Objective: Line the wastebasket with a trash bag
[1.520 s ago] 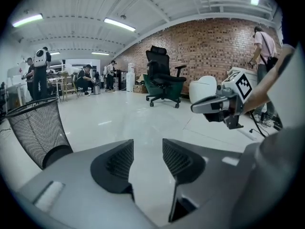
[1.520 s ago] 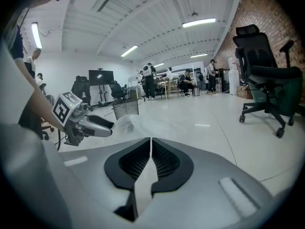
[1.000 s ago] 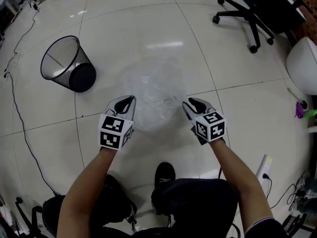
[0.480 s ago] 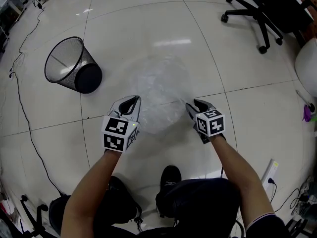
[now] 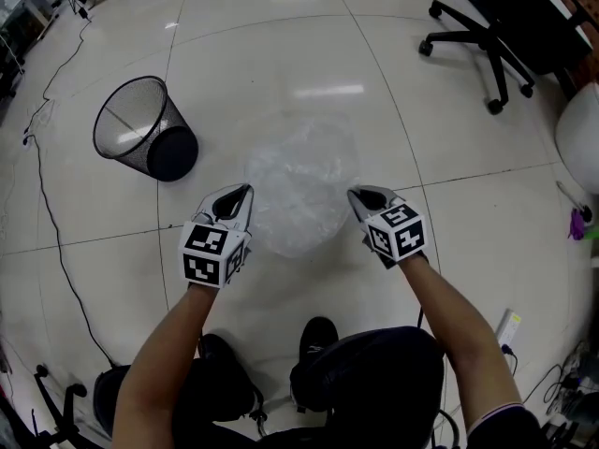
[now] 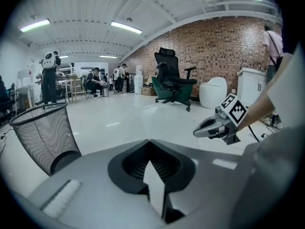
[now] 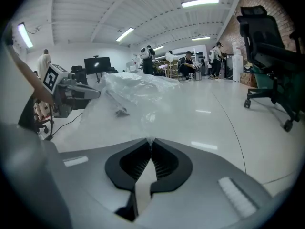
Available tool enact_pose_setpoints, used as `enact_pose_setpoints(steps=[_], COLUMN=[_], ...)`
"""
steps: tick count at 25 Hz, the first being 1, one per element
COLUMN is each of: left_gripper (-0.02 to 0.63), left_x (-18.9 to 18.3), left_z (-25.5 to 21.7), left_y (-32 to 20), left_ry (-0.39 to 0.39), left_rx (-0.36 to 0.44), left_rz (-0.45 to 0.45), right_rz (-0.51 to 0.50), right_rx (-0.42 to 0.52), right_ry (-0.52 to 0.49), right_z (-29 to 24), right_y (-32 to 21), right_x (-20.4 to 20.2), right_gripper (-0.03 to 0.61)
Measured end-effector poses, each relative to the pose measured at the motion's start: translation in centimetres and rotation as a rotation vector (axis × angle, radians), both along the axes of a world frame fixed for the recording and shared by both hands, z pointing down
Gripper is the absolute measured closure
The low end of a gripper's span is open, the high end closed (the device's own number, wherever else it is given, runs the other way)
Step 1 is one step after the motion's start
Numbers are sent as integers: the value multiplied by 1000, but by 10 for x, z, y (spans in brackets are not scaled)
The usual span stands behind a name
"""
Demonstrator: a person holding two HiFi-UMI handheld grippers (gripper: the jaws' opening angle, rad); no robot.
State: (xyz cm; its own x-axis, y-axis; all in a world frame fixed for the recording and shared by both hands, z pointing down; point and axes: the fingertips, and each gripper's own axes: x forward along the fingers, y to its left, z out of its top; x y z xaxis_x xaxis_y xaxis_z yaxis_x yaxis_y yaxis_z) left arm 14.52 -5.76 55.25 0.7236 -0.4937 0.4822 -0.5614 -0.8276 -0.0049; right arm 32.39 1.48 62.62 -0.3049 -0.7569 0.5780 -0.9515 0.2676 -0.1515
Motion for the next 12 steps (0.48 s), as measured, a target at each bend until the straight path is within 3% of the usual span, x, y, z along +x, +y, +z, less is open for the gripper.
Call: enact_pose_setpoints(steps=[12], left_gripper=[603], left_x=[-63], left_z=[-82], left_y=[-22], left_ry=[16], left_rx=[106], left_rz=[-58], right_rz=[-152], right_rx=[168], right_ry=[46], right_z=[-124], right_y=[-27], right_x=[-52], right_gripper=[577])
